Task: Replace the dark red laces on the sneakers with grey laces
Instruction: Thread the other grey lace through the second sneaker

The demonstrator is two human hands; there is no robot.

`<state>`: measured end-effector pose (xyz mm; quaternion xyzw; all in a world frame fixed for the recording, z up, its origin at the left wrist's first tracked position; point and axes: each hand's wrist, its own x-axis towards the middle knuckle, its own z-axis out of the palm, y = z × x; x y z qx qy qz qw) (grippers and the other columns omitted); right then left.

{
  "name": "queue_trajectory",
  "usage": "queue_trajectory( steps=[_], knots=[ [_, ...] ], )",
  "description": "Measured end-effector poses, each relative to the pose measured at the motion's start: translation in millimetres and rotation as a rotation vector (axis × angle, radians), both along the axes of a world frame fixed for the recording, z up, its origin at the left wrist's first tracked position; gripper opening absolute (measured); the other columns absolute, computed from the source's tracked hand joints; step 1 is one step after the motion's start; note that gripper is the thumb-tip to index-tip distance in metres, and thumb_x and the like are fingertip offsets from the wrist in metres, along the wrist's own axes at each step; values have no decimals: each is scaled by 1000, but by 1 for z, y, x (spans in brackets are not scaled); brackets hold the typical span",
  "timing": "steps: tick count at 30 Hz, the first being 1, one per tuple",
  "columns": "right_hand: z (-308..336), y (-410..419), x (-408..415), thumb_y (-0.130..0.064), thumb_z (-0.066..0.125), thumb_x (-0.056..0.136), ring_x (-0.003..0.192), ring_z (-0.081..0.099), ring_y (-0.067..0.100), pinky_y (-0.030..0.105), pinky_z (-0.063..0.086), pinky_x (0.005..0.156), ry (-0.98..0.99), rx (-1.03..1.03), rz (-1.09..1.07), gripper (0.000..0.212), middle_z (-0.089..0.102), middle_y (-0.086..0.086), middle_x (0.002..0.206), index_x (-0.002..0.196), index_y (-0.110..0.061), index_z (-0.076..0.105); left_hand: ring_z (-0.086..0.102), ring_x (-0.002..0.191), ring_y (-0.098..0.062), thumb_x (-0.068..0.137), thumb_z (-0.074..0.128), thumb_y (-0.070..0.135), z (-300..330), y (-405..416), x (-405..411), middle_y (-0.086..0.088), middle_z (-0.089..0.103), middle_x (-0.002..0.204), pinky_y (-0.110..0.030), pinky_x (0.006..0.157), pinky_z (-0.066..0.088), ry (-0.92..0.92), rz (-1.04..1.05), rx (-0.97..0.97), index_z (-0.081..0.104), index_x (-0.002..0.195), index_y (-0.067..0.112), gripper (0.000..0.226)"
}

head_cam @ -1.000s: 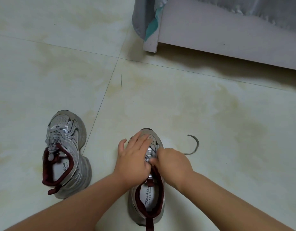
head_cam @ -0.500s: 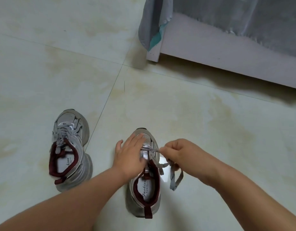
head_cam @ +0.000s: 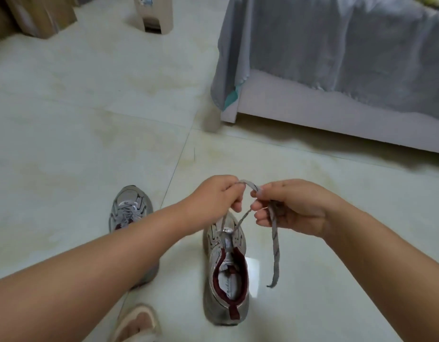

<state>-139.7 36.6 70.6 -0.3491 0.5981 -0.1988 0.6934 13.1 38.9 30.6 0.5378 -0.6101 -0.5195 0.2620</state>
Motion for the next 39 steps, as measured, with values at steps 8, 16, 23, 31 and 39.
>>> queue_trajectory(
  steps=[8,16,23,31,39],
  knots=[
    [61,13,2,16,46,80,64,70,20,31,57,67,-305,-177,-174,25,72,13,77,92,0,60,46,49,-10,99,34,15,79,-6,11,9,46,44,-17,56,45,260,75,-54,54,71,12,35],
    [89,23,11,-25,49,94,52,50,10,20,50,54,143,-564,-42,28,57,1,59,82,-6,65,45,47,-10,98,37,12,104,1,14,5,48,50,-21,54,44,239,80,-108,58,78,13,29],
    [79,6,16,-18,40,99,59,54,18,33,51,71,265,-545,82,31,57,8,66,76,-7,57,44,48,-10,98,39,15,89,-15,13,4,54,61,-20,47,37,48,48,-123,61,89,19,25],
    [-30,-20,-8,-17,41,96,54,39,14,23,34,47,631,-238,343,25,44,3,64,76,-12,56,50,74,-11,93,46,22,-29,-22,32,7,59,80,-22,66,38,-737,-402,-19,63,100,13,20],
    [-152,4,1,-18,54,88,60,42,15,26,38,52,526,-28,293,14,47,2,69,78,-11,46,51,84,-19,90,51,24,-128,-23,-1,-1,59,102,-27,69,39,-788,-407,-191,58,96,18,11]
  ],
)
